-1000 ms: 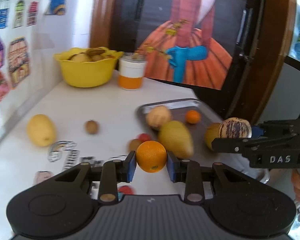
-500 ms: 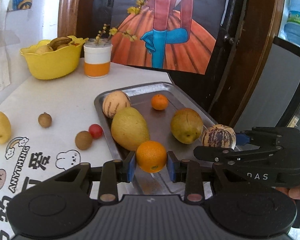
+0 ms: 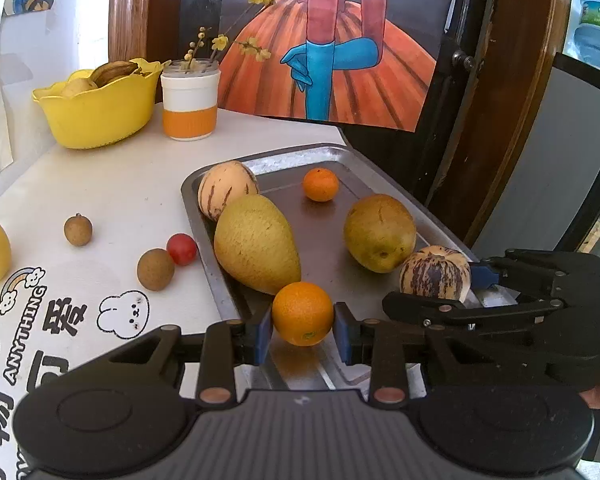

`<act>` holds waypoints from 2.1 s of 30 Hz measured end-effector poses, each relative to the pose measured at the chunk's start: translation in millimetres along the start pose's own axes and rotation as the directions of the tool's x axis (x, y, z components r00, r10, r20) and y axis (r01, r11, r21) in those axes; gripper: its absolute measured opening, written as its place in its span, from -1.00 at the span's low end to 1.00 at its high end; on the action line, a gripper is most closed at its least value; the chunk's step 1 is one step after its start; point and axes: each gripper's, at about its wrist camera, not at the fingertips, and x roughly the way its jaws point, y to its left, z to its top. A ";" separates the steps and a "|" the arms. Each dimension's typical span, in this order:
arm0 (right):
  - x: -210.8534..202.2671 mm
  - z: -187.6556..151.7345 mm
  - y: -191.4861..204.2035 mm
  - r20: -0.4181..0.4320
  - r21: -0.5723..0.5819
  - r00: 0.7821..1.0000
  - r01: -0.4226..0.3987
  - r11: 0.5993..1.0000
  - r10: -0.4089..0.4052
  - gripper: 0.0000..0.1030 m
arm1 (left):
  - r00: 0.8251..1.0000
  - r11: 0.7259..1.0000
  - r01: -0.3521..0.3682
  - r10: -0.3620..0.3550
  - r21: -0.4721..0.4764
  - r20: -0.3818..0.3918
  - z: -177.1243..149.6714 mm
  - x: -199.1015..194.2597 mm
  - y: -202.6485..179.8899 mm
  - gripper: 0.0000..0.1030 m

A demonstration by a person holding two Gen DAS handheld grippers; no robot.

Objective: Organize fruits
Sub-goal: 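Lower the orange onto the tray with the left gripper while the right places the pepino, then open both grippers and lift them away from the tray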

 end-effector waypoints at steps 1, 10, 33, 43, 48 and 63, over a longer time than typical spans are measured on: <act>0.7 -0.9 1.2 0.007 -0.008 1.000 0.004 1.000 -0.004 0.06 | 1.000 1.000 -0.002 0.002 -0.002 -0.001 -0.3 0.9 0.3 -0.31; 3.2 -6.5 9.9 0.043 -0.054 0.999 0.032 0.998 -0.029 0.06 | 1.000 1.000 0.001 -0.001 -0.013 -0.015 -3.7 6.1 2.8 -0.31; -56.0 -9.8 29.9 0.116 -0.042 0.992 0.061 0.997 -0.056 0.93 | 0.993 0.997 -0.030 0.038 -0.069 0.109 -12.1 -58.8 24.9 0.93; -100.8 -17.6 64.4 0.027 -0.053 1.000 -0.002 0.999 0.003 0.99 | 0.982 0.989 -0.100 0.116 -0.109 0.152 -43.5 -116.9 62.1 0.99; -105.9 -24.1 93.9 -0.050 -0.075 0.997 -0.070 0.995 0.067 0.99 | 0.980 0.979 -0.139 0.158 -0.150 0.123 -66.9 -136.2 90.9 0.99; -67.4 13.6 193.8 -0.141 -0.221 0.969 -0.229 0.948 0.201 0.99 | 0.953 0.933 -0.280 0.298 -0.226 0.047 -95.7 -164.0 176.7 0.99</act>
